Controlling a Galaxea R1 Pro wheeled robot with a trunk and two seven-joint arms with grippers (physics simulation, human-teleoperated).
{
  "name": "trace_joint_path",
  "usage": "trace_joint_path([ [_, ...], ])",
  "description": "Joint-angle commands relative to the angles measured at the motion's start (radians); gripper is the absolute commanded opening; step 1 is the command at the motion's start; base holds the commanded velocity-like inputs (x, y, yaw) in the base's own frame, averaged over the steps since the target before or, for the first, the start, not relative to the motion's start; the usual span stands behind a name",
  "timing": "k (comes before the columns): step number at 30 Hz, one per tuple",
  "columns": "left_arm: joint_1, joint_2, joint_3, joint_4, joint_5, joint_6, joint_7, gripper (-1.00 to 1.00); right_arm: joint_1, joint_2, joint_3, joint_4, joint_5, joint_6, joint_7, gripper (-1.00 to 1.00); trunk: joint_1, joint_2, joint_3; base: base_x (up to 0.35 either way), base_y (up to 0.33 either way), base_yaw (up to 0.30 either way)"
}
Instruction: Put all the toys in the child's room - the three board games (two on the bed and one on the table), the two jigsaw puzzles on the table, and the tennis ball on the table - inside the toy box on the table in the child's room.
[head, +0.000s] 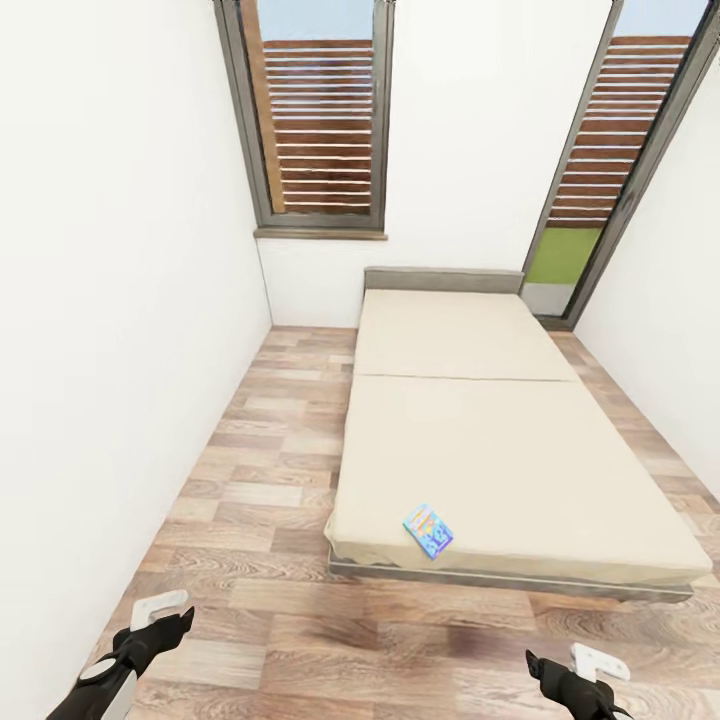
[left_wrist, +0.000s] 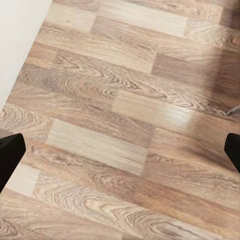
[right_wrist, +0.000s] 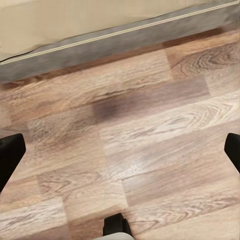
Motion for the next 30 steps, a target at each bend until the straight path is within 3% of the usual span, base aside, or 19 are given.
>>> trace_joint_path([
  [1, -0.001, 0.000, 0.006, 0.001, 0.005, -0.002, -0.009, 1.00, 0.000, 0.000, 0.000, -0.001, -0.008, 0.001, -0.001, 1.00, 0.001, -0.002, 0.000, 0.000, 0.000, -0.031],
  [9, -0.001, -0.004, 0.006, 0.001, 0.005, -0.002, -0.009, 1.00, 0.000, 0.000, 0.001, -0.001, 0.000, 0.000, -0.001, 1.00, 0.001, -0.002, 0.013, 0.000, 0.000, -0.009],
  [16, -0.001, -0.005, 0.006, 0.001, 0.005, -0.002, -0.009, 1.00, 0.000, 0.000, -0.002, -0.001, 0.050, 0.000, -0.002, 1.00, 0.001, -0.002, 0.025, 0.000, 0.000, -0.001],
  [30, 0.000, -0.007, 0.006, 0.001, 0.005, -0.002, -0.009, 1.00, 0.000, 0.000, -0.003, -0.001, 0.062, 0.000, -0.002, 1.00, 0.001, -0.002, 0.048, 0.000, 0.000, 0.000],
])
